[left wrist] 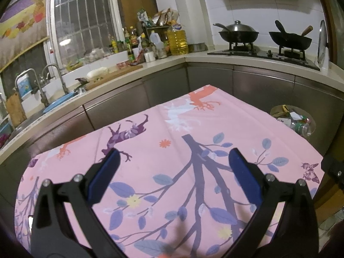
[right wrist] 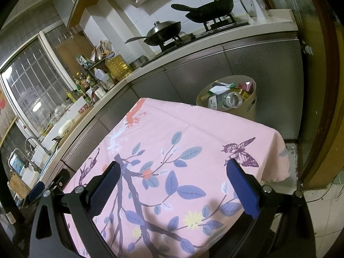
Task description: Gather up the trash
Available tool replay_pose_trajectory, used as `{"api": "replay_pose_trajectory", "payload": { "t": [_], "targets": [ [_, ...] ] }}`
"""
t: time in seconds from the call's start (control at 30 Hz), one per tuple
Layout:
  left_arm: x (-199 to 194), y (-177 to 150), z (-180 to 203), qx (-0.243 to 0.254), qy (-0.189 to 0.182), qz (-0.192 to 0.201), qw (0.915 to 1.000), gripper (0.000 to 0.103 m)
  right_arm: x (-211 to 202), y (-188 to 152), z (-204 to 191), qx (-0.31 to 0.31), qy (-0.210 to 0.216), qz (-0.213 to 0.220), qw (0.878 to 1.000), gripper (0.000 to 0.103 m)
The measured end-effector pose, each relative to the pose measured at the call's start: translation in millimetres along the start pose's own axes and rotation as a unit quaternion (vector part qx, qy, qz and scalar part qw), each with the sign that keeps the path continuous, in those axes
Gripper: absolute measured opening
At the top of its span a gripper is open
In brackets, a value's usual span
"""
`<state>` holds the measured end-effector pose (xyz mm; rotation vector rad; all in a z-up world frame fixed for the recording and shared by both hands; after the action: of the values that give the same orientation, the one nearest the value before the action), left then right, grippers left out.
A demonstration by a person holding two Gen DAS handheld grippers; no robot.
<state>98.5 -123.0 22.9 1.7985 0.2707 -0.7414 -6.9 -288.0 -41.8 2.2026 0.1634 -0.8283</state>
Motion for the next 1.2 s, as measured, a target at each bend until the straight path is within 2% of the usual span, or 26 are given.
{"api": "replay_pose_trajectory", "payload": {
  "t": [0.93, 1.2],
  "targets": [
    [10, -8, 15, 0.014, -0.032, -0.033, 0.9989, 0.097, 2, 1, 11, 0.003, -0.001, -0.006, 1.0, 0.095],
    [19, -13, 25, 0.019, -0.039, -0.062, 0.9972, 0.097, 0, 6, 23, 0.01, -0.004, -0.005, 1.0, 0.095]
  ]
}}
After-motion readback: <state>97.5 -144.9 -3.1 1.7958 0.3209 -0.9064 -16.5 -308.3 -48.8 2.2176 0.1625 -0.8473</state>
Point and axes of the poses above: each gripper's, at about its wrist camera, not at the fingertips, and x roughly the way its jaws point, z to its right, y to its top, the point moved 4 cm from there along x, roughly the way its jaws point, and after that the axes turned 9 degrees about -z, right-handed, at the moved point
